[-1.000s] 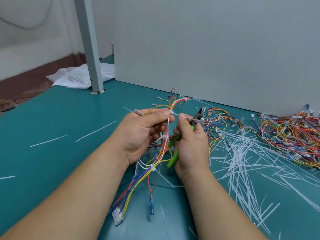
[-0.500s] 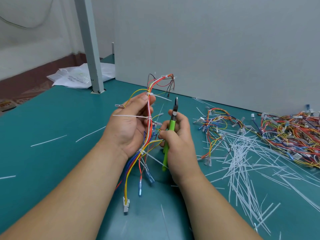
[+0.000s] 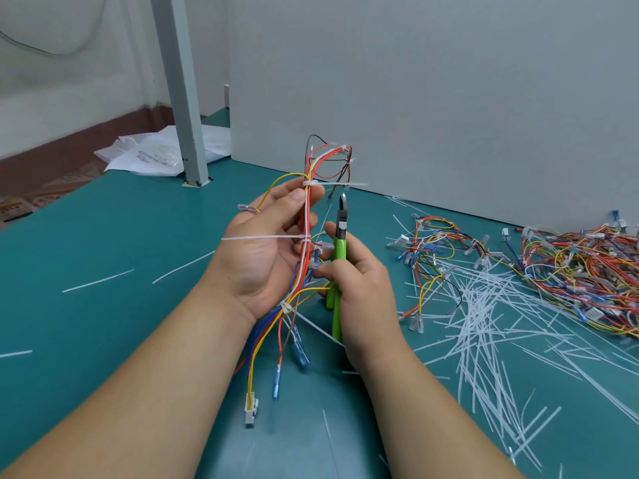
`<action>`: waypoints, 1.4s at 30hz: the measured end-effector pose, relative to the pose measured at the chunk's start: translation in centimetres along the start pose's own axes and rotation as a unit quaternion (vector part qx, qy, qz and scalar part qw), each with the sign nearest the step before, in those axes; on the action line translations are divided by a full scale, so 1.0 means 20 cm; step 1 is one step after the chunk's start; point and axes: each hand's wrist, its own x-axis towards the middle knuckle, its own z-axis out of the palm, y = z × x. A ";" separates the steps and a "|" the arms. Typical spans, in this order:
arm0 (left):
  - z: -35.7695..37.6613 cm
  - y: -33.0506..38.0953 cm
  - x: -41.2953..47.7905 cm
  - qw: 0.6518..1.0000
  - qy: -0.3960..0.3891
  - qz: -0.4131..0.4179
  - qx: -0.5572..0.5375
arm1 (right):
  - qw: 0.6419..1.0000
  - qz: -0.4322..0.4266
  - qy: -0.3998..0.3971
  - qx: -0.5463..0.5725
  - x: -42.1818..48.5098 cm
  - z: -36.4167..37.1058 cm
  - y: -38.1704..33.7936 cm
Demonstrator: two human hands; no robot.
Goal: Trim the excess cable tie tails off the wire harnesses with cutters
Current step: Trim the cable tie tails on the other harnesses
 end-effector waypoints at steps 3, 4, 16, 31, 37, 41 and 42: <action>0.00 0.00 0.00 1.000 -0.007 -0.006 0.004 | 1.000 -0.013 -0.009 0.004 -0.01 0.00 0.00; 0.00 0.00 0.00 1.000 -0.007 -0.010 0.010 | 1.000 -0.020 -0.011 0.003 -0.01 0.01 0.00; 0.03 -0.03 -0.01 0.998 0.021 -0.007 0.064 | 0.993 -0.076 0.078 -0.039 0.00 -0.01 0.01; 0.04 -0.04 -0.01 0.997 0.033 0.007 0.067 | 0.986 -0.089 0.091 -0.107 0.00 0.00 0.03; 0.02 -0.06 0.00 0.990 0.046 0.026 0.132 | 0.980 -0.116 0.113 -0.116 0.01 -0.01 0.04; -0.01 -0.08 0.01 0.975 0.072 0.059 0.201 | 0.958 -0.152 0.124 -0.209 0.01 -0.02 0.06; -0.01 -0.09 0.01 0.969 0.078 0.065 0.223 | 0.951 -0.158 0.129 -0.230 0.01 -0.02 0.06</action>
